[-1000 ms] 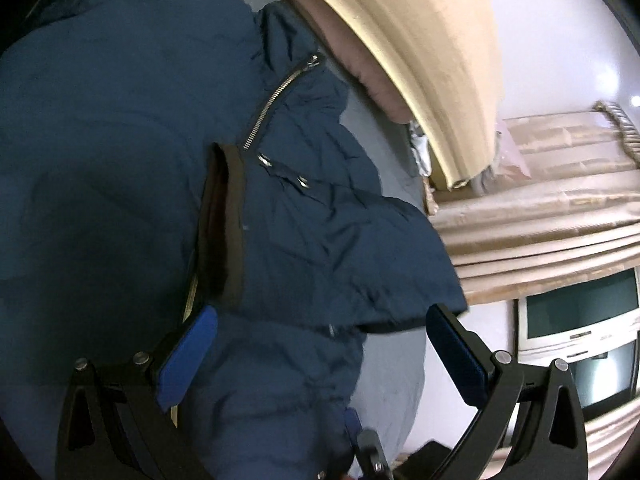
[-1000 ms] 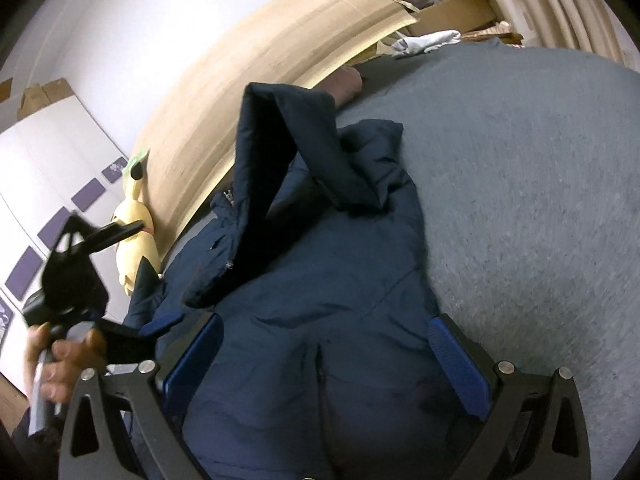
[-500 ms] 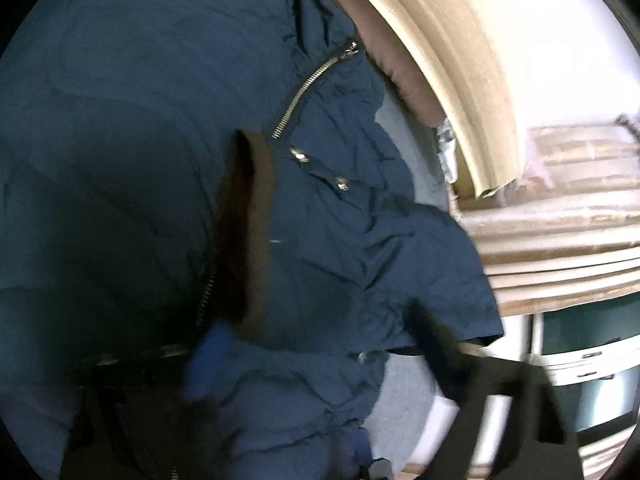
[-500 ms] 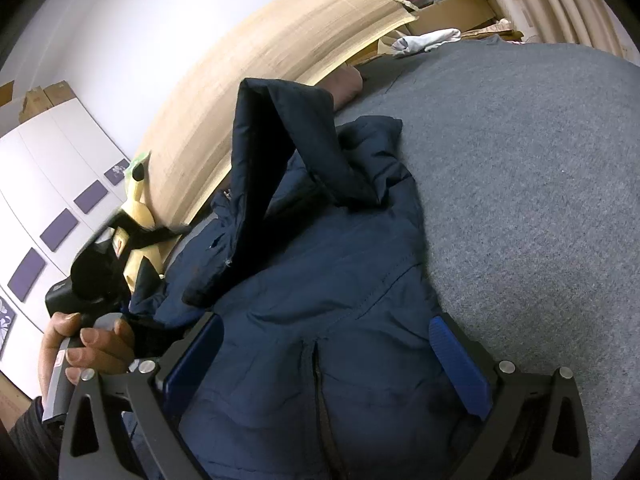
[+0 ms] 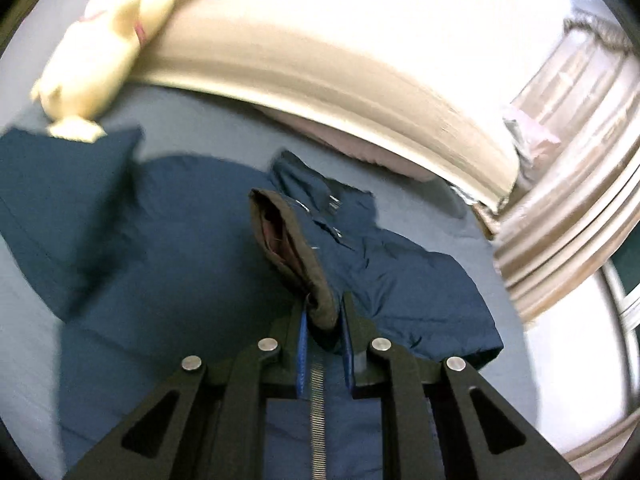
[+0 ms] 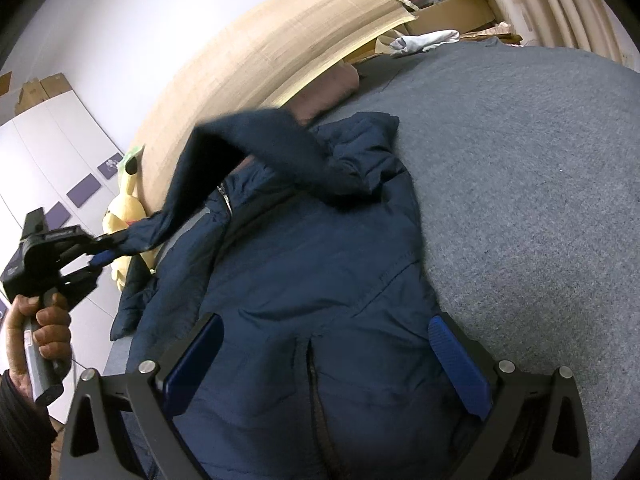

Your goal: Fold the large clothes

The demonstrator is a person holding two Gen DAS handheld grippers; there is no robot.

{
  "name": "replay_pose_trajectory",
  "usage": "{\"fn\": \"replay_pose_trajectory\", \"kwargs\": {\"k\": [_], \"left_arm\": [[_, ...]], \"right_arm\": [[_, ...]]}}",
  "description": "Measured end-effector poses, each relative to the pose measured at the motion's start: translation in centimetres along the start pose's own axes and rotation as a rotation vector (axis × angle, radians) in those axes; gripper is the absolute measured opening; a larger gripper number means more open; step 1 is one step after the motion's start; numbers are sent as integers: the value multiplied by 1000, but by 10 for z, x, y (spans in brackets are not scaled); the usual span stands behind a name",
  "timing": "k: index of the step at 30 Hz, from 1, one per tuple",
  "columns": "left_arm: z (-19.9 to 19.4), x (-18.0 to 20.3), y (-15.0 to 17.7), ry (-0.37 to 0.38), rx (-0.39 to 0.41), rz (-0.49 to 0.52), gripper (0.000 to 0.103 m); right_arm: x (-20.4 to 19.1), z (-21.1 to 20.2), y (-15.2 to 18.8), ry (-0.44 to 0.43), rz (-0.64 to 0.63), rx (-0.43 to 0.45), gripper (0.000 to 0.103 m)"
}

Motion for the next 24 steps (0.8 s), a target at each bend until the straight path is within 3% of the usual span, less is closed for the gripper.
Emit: {"fn": "replay_pose_trajectory", "kwargs": {"k": [9,15,19,24], "left_arm": [[9,-61,10,-161,-17,18,14],[22,-69,15,-164,-30,33,14],[16,-67,10,-147,-14,31,14],[3,-62,10,-138,12,58,14]], "right_arm": [[0,0,-5,17,10,-45,103],[1,-19,-77,-127,160,-22,103],[16,24,-114,-157,288,-130,103],[40,77,-114,-145,467,-256,103]]}}
Point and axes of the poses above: each gripper's, at about its wrist camera, not at the fingertips, and z roughly the way its jaws point, x to its right, y to its underside, the point moved 3 cm from there along z, roughly the way its jaws point, and after that the axes turned 4 degrees about y, right-handed, at the moved point
